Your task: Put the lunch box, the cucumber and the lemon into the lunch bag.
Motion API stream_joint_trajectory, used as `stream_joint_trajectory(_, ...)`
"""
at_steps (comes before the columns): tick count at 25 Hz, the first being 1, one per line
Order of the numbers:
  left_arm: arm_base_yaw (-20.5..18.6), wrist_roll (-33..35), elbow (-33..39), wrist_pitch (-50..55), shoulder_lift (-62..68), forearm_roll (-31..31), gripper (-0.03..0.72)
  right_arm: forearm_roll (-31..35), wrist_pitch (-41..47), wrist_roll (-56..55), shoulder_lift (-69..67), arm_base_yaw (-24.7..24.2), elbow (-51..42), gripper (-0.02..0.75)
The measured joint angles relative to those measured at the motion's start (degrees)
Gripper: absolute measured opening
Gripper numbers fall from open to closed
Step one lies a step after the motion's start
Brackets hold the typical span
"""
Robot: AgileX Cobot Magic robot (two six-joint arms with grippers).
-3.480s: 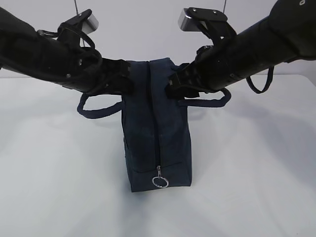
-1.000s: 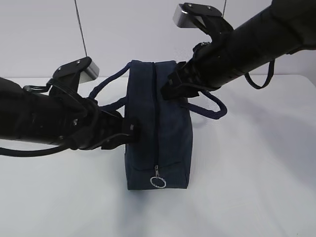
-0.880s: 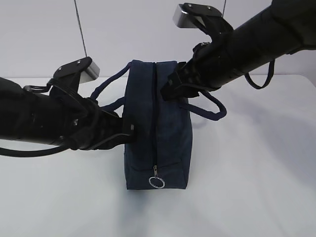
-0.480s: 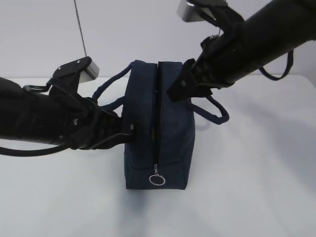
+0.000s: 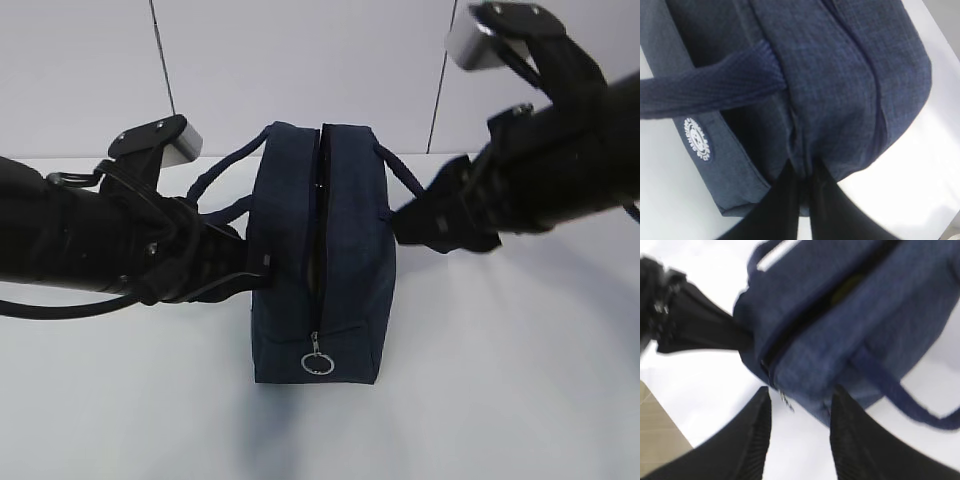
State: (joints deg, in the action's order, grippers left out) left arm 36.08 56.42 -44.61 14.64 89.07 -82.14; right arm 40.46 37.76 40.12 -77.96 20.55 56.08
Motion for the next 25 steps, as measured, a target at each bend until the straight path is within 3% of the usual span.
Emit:
stream_joint_trajectory(4, 0.0, 0.26, 0.0, 0.0, 0.0, 0.0, 0.007, 8.3, -1.51, 14.06, 2.29, 0.0, -8.35, 0.284)
stream_joint_trajectory(13, 0.0, 0.39, 0.0, 0.0, 0.0, 0.0, 0.007, 33.65, 2.49, 55.85, 2.11, 0.0, -18.7, 0.284)
stream_joint_trajectory(21, 0.0, 0.39, 0.0, 0.0, 0.0, 0.0, 0.007, 38.52, 7.19, 70.52, -9.53, 0.1, -19.55, 0.284)
stream_joint_trajectory(25, 0.0, 0.39, 0.0, 0.21, 0.0, 0.0, 0.007, 44.54, 7.28, 79.33, -16.0, 0.1, -19.55, 0.284)
